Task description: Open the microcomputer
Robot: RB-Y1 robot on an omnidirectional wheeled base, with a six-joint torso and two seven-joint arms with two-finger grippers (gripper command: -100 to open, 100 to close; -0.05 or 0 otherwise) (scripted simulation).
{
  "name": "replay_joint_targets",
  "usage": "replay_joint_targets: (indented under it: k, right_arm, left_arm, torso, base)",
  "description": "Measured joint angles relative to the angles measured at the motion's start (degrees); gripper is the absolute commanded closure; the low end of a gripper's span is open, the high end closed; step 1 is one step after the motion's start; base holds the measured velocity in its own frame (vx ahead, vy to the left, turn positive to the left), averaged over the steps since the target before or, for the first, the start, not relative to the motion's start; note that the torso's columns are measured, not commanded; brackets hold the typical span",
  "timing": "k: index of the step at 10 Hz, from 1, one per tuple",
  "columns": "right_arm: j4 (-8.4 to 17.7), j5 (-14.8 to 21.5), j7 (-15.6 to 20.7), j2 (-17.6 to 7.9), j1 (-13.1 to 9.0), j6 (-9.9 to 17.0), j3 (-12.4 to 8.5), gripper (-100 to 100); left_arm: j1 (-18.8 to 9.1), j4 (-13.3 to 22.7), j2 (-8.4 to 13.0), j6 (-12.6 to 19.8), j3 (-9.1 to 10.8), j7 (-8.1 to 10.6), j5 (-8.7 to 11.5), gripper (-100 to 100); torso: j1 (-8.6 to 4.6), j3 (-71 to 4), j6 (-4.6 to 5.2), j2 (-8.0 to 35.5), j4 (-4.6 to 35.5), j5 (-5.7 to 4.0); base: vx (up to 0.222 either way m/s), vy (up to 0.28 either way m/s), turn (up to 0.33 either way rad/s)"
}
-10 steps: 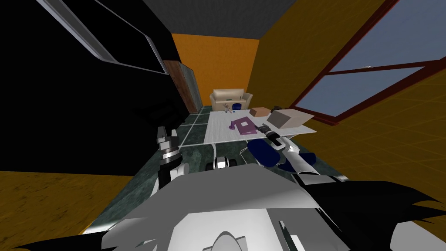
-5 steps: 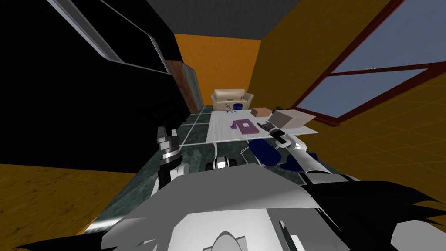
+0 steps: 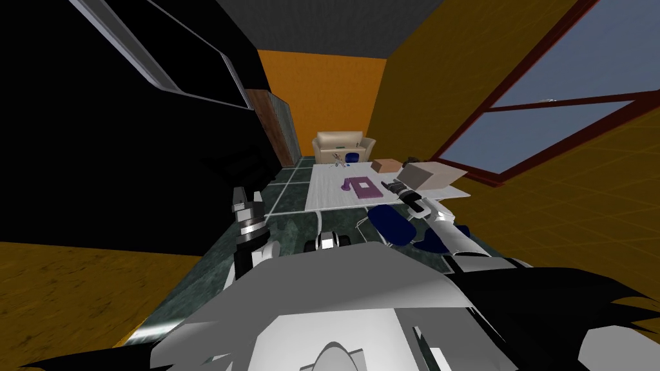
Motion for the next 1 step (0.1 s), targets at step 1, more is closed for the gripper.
replay_joint_targets:
  k: [1]
  right_arm:
    - [0.0,0.0,0.0,0.0,0.0,0.0,0.0,0]
  left_arm:
    - [0.0,0.0,0.0,0.0,0.0,0.0,0.0,0]
  torso:
    - [0.0,0.0,0.0,0.0,0.0,0.0]
  base:
    - [0.0,0.0,0.0]
